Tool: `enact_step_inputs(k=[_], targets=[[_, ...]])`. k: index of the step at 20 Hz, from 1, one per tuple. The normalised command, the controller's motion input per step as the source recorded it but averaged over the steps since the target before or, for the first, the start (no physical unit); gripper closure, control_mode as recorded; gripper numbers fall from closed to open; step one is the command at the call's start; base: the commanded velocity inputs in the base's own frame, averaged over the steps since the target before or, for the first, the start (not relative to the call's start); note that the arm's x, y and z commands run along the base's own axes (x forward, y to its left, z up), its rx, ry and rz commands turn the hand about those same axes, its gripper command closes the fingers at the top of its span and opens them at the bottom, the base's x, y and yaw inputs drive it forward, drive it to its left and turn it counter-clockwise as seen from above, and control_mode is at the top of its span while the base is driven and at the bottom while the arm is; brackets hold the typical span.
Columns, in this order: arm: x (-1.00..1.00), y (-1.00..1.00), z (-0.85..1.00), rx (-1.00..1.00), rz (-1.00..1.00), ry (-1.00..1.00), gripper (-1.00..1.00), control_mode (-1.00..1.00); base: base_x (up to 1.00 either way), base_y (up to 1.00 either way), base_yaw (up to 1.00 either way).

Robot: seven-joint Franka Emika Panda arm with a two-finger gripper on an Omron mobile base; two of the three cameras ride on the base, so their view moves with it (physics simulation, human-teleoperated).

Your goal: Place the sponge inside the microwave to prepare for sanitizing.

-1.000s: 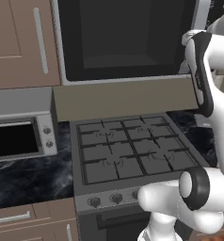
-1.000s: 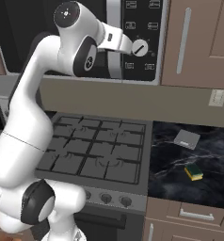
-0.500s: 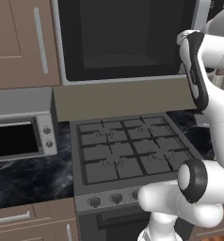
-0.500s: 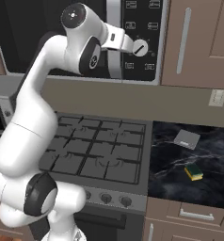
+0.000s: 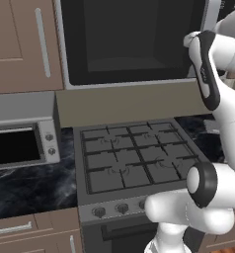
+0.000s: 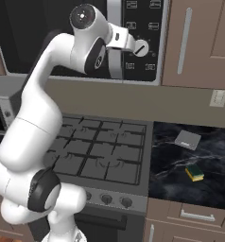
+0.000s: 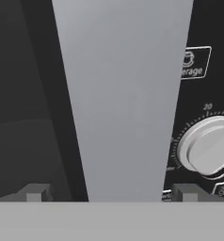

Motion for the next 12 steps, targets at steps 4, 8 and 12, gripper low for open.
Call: enact_step_inputs(k=[4,8,12], targets=[[0.18,-0.06,0.00,0.00,0.09,0.00,-1.00,-1.00,0.00,0.00,0.00],[0.11,-0.12,0.00,0.00,0.06,0.00,-1.00,-1.00,0.00,0.00,0.00],[0.10,-0.07,0.00,0.00,0.00,0.00,-1.00,-1.00,0.00,0.00,0.00]])
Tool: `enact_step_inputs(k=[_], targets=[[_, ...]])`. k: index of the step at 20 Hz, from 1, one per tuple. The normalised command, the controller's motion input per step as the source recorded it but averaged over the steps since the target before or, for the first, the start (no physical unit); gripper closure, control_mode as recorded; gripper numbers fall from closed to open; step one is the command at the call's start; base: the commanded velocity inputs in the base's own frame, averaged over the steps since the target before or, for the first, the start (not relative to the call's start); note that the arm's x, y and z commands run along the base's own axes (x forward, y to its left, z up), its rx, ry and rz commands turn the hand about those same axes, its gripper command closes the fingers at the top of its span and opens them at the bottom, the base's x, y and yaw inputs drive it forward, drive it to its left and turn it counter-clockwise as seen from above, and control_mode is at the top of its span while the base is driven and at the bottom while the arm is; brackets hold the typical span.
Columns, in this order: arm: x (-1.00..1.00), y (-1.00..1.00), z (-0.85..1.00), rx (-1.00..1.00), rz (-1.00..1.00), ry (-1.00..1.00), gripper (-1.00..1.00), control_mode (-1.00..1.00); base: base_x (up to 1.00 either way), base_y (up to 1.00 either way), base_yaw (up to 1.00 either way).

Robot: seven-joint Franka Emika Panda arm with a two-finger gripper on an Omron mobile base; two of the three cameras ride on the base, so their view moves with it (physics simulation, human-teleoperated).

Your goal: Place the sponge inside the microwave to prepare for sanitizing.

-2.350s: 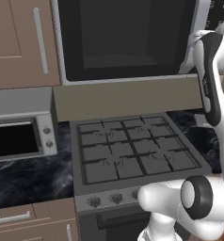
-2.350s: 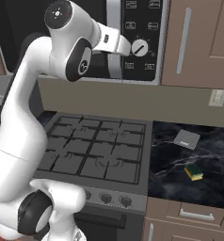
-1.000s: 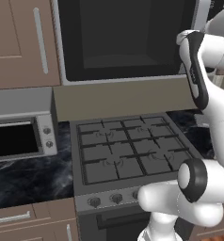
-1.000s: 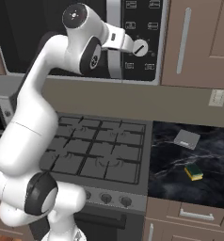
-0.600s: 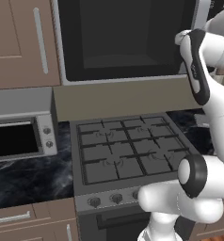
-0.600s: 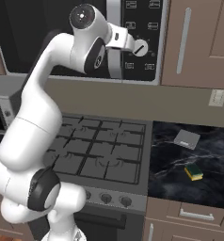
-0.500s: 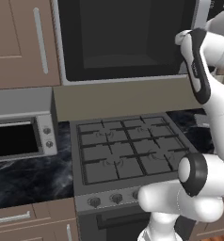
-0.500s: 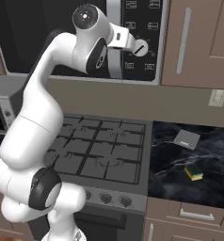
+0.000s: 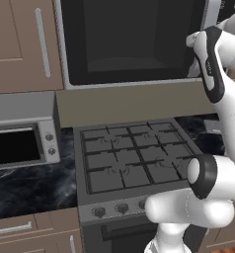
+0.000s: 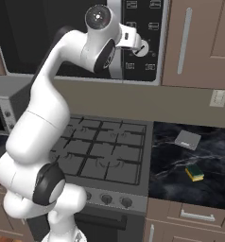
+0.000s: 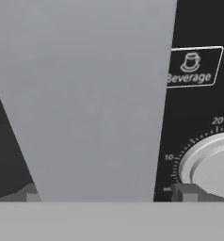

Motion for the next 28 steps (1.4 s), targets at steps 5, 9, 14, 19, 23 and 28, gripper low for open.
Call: enact_step_inputs(k=[5,9,14,19,23,28], targets=[[0.09,0.01,0.00,0.00,0.00,0.00,1.00,-1.00,0.00,0.00,0.00],[0.02,0.05,0.00,0.00,0.00,0.00,1.00,-1.00,0.00,0.00,0.00],[0.00,0.01,0.00,0.00,0.00,0.00,1.00,-1.00,0.00,0.00,0.00],[-0.03,0.00,0.00,0.00,0.00,0.00,1.00,-1.00,0.00,0.00,0.00],[-0.34,0.00,0.01,0.00,0.00,-0.03,1.00,-1.00,0.00,0.00,0.00],[-0.43,0.00,0.00,-0.01,-0.03,-0.01,1.00,-1.00,0.00,0.00,0.00]])
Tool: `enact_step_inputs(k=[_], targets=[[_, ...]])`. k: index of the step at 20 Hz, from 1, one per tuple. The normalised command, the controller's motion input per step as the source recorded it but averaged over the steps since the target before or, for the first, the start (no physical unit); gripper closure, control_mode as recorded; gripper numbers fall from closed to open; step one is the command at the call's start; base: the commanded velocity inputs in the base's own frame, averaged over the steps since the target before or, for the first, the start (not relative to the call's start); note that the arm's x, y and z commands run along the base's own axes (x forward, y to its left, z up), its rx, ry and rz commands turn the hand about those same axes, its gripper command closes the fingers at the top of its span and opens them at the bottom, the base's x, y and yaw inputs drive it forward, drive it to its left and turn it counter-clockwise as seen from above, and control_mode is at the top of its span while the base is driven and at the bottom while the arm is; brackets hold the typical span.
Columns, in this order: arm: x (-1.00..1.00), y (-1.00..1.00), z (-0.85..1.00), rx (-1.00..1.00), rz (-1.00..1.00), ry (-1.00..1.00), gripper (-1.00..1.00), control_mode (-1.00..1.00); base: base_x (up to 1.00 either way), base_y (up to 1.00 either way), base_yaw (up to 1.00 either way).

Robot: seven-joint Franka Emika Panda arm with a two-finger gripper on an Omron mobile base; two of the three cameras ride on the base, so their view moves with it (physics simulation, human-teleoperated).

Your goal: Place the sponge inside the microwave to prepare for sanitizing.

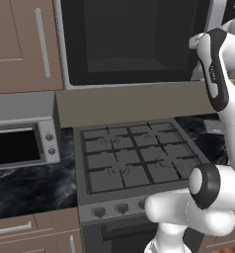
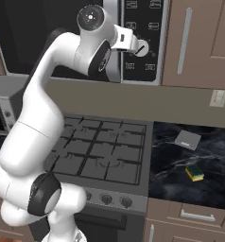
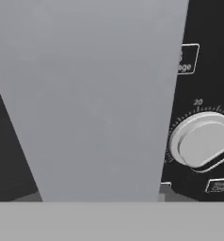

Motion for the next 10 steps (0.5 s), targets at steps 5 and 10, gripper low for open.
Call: enact_step_inputs(k=[5,10], targets=[[-0.62,0.19,0.00,-0.12,-0.08,0.00,1.00,-1.00,0.00,0.00,0.00],[-0.55,0.39,0.00,-0.16,-0.08,0.03,1.00,-1.00,0.00,0.00,0.00]])
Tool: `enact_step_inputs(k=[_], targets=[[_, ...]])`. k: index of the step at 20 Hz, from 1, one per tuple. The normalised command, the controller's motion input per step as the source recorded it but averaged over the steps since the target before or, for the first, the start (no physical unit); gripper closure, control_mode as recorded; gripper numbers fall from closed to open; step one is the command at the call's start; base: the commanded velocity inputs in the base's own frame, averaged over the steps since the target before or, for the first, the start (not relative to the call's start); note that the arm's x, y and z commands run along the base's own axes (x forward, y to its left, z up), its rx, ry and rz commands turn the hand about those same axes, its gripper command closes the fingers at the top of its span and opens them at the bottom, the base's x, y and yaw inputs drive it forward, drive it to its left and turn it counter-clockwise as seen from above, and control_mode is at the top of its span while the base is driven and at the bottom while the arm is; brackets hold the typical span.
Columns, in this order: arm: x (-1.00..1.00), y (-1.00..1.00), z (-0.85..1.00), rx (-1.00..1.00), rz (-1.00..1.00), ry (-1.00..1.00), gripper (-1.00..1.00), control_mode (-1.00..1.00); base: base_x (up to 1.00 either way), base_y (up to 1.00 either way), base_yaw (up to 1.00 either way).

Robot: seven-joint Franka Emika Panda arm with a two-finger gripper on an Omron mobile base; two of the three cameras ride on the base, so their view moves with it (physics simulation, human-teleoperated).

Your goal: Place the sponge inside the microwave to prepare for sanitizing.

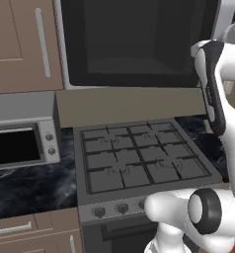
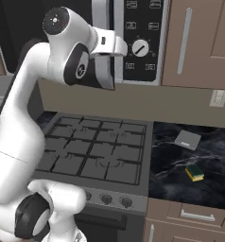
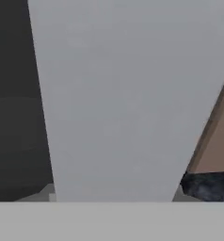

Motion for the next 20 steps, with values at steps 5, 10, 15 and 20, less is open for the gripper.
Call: enact_step_inputs(k=[5,10,15,20], targets=[[-0.54,0.16,-0.10,-0.01,-0.03,0.03,1.00,-1.00,0.00,0.00,0.00],[-0.36,0.16,-0.05,-0.03,-0.26,0.08,1.00,-1.00,0.00,0.00,0.00],[-0.57,0.33,-0.01,-0.04,-0.32,0.00,1.00,-1.00,0.00,0.00,0.00],[-0.61,0.39,-0.25,-0.06,-0.36,0.00,1.00,-1.00,0.00,0.00,0.00]])
